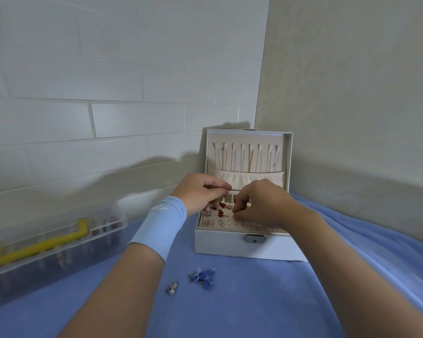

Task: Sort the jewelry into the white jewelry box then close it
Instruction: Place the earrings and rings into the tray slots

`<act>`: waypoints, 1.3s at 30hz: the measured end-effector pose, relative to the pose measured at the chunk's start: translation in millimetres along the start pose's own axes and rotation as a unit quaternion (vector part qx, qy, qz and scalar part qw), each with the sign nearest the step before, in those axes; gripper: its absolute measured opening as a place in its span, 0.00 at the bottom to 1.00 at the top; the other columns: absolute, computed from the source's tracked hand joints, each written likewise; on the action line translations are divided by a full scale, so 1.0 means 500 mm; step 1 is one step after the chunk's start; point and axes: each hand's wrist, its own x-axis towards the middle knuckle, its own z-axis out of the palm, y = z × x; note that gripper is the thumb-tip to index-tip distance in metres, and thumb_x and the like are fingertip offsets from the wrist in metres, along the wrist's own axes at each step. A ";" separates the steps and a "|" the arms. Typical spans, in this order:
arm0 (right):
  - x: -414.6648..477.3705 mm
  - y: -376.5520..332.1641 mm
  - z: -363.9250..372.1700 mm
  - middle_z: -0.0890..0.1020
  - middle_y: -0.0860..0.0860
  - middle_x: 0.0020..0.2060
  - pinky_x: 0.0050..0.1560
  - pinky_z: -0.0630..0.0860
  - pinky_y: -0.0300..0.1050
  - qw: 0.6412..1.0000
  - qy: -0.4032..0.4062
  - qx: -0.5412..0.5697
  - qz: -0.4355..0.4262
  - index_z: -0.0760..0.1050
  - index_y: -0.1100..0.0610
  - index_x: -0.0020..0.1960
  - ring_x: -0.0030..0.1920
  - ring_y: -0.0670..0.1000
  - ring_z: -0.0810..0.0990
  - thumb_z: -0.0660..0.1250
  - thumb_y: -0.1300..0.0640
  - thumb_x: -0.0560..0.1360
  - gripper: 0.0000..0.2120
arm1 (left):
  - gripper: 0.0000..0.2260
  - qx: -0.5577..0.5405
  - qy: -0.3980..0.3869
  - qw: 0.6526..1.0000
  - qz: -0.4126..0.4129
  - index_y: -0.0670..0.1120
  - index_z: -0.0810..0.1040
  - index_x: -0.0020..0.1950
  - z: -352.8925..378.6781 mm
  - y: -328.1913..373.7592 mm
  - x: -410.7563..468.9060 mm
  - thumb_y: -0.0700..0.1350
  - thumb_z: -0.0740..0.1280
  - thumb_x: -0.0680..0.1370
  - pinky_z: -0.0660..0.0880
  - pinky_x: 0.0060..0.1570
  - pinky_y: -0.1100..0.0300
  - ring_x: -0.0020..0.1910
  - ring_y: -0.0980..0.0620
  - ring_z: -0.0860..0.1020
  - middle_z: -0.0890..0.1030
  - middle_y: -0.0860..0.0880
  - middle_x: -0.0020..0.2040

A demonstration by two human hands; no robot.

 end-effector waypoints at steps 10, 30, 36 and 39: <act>-0.003 -0.004 -0.003 0.85 0.43 0.41 0.49 0.81 0.45 1.000 -0.016 -0.022 -0.012 0.87 0.49 0.45 0.44 0.45 0.81 0.73 0.54 0.73 0.04 | 0.07 -0.021 -0.004 1.000 -0.001 0.50 0.83 0.52 0.001 0.000 0.001 0.39 0.69 0.79 0.73 0.31 0.65 0.33 0.56 0.79 0.84 0.56 0.37; -0.003 0.010 -0.032 0.86 0.50 0.39 0.32 0.75 0.38 0.964 0.076 0.253 -0.026 0.82 0.53 0.50 0.27 0.42 0.76 0.75 0.60 0.74 0.05 | 0.07 -0.038 0.026 0.998 0.030 0.50 0.80 0.53 -0.001 0.020 -0.001 0.40 0.70 0.77 0.71 0.32 0.67 0.36 0.52 0.81 0.86 0.50 0.43; -0.007 0.005 -0.037 0.81 0.42 0.27 0.28 0.72 0.36 0.946 0.109 0.302 -0.037 0.86 0.57 0.47 0.24 0.45 0.73 0.76 0.59 0.74 0.02 | 0.07 -0.039 0.031 0.998 0.035 0.48 0.80 0.53 0.001 0.022 0.000 0.40 0.71 0.77 0.72 0.34 0.63 0.35 0.53 0.81 0.86 0.50 0.41; -0.007 0.007 -0.036 0.82 0.42 0.27 0.28 0.72 0.36 0.946 0.119 0.300 -0.027 0.86 0.57 0.46 0.24 0.46 0.73 0.74 0.59 0.75 0.02 | 0.05 0.005 0.034 0.998 0.050 0.51 0.82 0.51 0.004 0.018 0.004 0.43 0.71 0.77 0.77 0.41 0.61 0.36 0.56 0.81 0.86 0.51 0.40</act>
